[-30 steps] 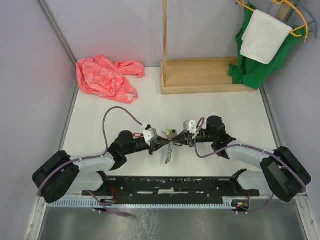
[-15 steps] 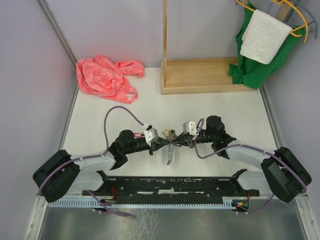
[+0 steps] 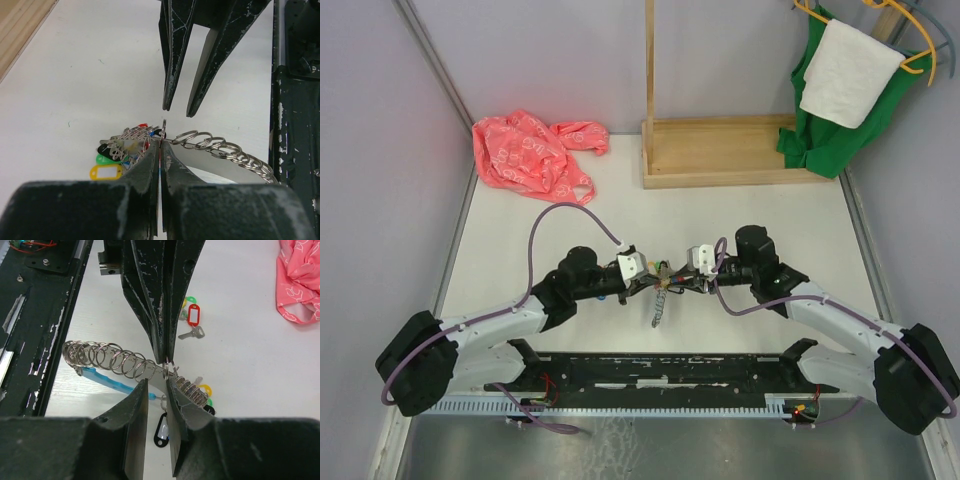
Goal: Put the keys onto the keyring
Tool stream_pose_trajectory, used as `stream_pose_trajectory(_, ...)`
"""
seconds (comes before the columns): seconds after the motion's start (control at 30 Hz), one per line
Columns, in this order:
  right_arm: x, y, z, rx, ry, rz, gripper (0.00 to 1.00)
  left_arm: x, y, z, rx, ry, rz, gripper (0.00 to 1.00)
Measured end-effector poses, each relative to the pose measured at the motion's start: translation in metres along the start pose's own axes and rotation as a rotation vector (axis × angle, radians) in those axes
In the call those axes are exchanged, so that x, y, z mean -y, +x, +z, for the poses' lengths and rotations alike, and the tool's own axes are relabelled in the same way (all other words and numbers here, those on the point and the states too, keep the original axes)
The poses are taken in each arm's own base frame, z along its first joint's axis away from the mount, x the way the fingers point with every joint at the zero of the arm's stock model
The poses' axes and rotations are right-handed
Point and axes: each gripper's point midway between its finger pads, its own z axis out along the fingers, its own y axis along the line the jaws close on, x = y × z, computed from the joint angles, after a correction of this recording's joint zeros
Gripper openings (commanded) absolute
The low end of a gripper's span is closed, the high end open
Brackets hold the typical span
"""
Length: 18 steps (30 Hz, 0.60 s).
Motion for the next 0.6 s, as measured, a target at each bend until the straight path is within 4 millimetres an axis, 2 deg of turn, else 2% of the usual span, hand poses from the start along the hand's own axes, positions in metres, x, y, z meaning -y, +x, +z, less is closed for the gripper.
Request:
stream_pose_trajectory(0.3, 0.0009, 0.003, -0.0022, -0.04, -0.006, -0.003, 0.31, 0.0035, 0.0005, 0.003, -0.07, 0.002, 0.018, 0.03)
stream_pose_trajectory(0.6, 0.006, 0.0059, 0.0045, -0.032, -0.009, 0.015, 0.3, 0.0053, 0.0004, 0.0035, -0.079, 0.006, 0.017, 0.03)
